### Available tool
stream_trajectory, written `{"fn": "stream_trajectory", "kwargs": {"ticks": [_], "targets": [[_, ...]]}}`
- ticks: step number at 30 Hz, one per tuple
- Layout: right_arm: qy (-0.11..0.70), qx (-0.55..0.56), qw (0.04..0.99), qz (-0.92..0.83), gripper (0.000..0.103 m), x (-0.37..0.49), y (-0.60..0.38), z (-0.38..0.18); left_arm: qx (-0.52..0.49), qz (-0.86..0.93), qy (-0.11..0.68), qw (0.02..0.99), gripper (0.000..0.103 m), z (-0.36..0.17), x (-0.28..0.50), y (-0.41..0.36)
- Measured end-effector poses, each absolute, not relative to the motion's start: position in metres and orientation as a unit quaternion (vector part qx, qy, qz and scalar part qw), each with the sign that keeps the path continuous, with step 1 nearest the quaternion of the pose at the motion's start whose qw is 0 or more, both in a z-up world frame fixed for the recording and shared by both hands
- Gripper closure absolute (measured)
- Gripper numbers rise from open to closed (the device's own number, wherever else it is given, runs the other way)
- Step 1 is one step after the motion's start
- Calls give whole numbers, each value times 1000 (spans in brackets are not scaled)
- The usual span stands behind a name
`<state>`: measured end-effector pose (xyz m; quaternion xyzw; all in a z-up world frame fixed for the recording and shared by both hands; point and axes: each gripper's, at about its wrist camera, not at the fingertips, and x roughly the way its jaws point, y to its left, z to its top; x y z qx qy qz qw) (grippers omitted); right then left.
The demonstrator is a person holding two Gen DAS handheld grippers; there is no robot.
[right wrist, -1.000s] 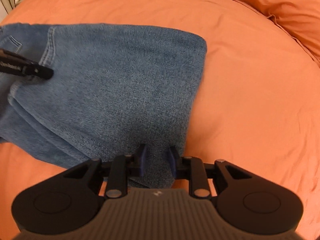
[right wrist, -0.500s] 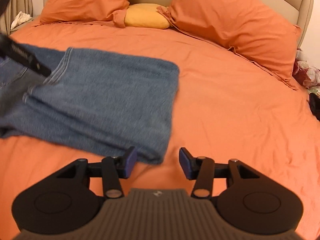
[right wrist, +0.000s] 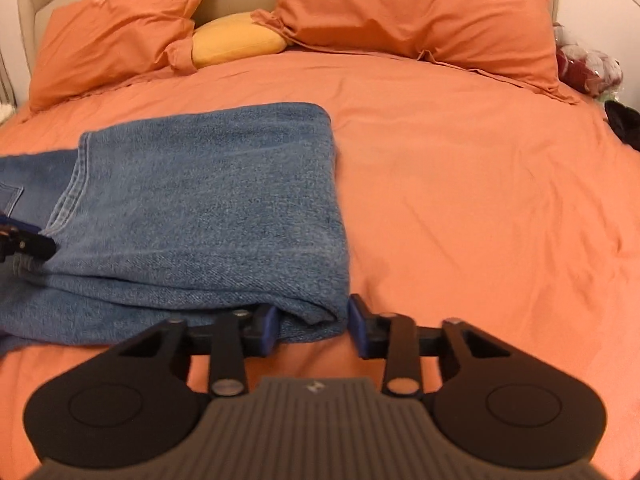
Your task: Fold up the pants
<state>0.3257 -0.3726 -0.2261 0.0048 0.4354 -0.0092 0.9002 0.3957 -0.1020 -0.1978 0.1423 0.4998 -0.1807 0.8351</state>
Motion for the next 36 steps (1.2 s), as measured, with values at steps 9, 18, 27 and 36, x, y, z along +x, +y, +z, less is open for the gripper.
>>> {"fn": "stream_trajectory", "kwargs": {"ticks": [9,18,27,36], "targets": [[464,-145,874,3,103,316,-366,-242,143,-186,509,828,73,-209,404,-100],[462,-106,879,46,103,293,-409,-209,138,-182,494,839,70,-209,396,-99],[424,-143,878,171,98,324,-333,-165,92,-169,445,875,53,-161,369,-23],[418,-228,838,267,77,373,-222,-164,34,-56,443,894,34,-130,360,118]]}}
